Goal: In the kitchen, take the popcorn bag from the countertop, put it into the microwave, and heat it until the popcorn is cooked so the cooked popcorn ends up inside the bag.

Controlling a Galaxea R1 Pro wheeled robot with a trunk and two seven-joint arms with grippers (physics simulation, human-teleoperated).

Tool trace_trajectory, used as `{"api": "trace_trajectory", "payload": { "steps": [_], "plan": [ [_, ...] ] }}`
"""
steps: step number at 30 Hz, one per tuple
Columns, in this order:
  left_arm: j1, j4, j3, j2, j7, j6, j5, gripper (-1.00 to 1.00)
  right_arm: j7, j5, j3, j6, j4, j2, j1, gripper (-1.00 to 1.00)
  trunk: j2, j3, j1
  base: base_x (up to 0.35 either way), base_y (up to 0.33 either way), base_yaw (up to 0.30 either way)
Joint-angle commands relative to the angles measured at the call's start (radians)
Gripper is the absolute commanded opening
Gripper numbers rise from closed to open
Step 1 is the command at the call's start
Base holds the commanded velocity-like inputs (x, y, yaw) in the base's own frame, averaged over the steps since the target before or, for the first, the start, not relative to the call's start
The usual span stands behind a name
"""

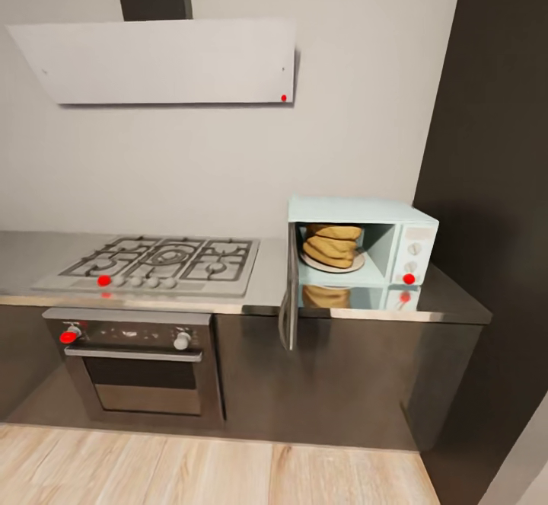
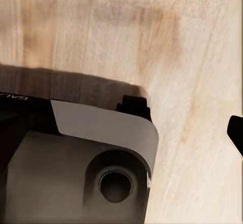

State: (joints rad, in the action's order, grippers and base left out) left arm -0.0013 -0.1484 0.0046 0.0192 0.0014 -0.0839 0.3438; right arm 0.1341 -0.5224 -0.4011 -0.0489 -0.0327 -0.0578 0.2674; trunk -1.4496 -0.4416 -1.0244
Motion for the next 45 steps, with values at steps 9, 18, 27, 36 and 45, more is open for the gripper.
{"api": "trace_trajectory", "payload": {
  "steps": [9,18,27,36,45],
  "plan": [
    [0.0,-0.103,0.001,0.015,-0.001,0.021,-0.001,1.0,-0.002,-0.008,-0.008,0.001,-0.001,0.001,0.001,1.0,0.0,-0.001,-0.001,0.052,0.0,0.0],
    [-0.04,-0.863,0.002,0.023,0.001,0.562,-0.002,1.0,-0.011,-0.008,-0.01,0.002,-0.001,-0.002,0.0,1.0,0.0,-0.001,-0.001,0.0,0.0,0.0],
    [-0.432,-1.082,0.001,-0.062,-0.005,0.721,0.028,1.0,-0.011,-0.007,-0.01,0.003,-0.001,-0.008,0.0,1.0,0.0,-0.001,-0.001,0.0,0.0,0.0],
    [-0.596,-1.256,-0.01,-0.093,-0.084,0.909,0.027,1.0,-0.011,-0.006,-0.01,-0.002,-0.001,-0.003,0.0,1.0,0.0,0.0,-0.001,0.0,0.0,-0.014],
    [-0.677,-1.264,-0.093,-0.094,-0.147,0.962,0.02,1.0,-0.011,-0.004,-0.01,0.01,-0.003,0.005,0.0,1.0,0.0,0.008,-0.001,0.0,0.0,-0.203]
  ]
}}
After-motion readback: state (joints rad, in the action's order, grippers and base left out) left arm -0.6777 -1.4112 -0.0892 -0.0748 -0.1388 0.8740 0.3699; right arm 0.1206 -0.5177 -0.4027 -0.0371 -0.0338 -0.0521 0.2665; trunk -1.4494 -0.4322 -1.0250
